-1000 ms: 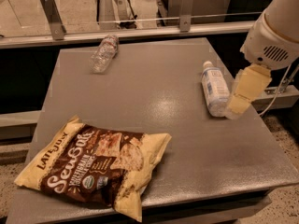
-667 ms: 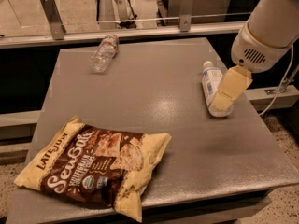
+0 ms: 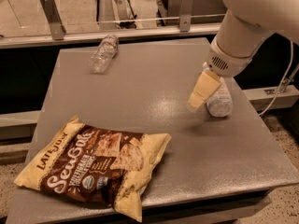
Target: Move blue plastic bottle near brown chip bag
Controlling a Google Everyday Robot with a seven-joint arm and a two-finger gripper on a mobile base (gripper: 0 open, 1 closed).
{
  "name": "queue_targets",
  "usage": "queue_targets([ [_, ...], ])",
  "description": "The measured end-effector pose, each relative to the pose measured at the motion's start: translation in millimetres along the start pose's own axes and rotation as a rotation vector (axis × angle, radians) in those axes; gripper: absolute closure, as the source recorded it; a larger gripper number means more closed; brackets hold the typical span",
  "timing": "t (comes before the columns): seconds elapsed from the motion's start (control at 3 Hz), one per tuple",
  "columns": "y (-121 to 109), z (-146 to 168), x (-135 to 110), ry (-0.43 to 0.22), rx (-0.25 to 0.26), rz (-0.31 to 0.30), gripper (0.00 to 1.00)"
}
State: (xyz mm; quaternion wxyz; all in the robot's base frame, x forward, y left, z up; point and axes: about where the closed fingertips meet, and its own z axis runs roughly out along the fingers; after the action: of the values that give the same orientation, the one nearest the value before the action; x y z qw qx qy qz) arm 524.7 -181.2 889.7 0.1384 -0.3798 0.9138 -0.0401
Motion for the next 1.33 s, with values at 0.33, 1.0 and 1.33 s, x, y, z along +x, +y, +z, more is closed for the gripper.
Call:
queue_targets([
  [0.33,-6,25,-8,0.028,0.027,0.062,0.0],
  [1.0,-21,50,-12,0.039,0.067,0.156,0.25],
  [1.33,-27,45,-6,0.025,0.072,0.176,0.47],
])
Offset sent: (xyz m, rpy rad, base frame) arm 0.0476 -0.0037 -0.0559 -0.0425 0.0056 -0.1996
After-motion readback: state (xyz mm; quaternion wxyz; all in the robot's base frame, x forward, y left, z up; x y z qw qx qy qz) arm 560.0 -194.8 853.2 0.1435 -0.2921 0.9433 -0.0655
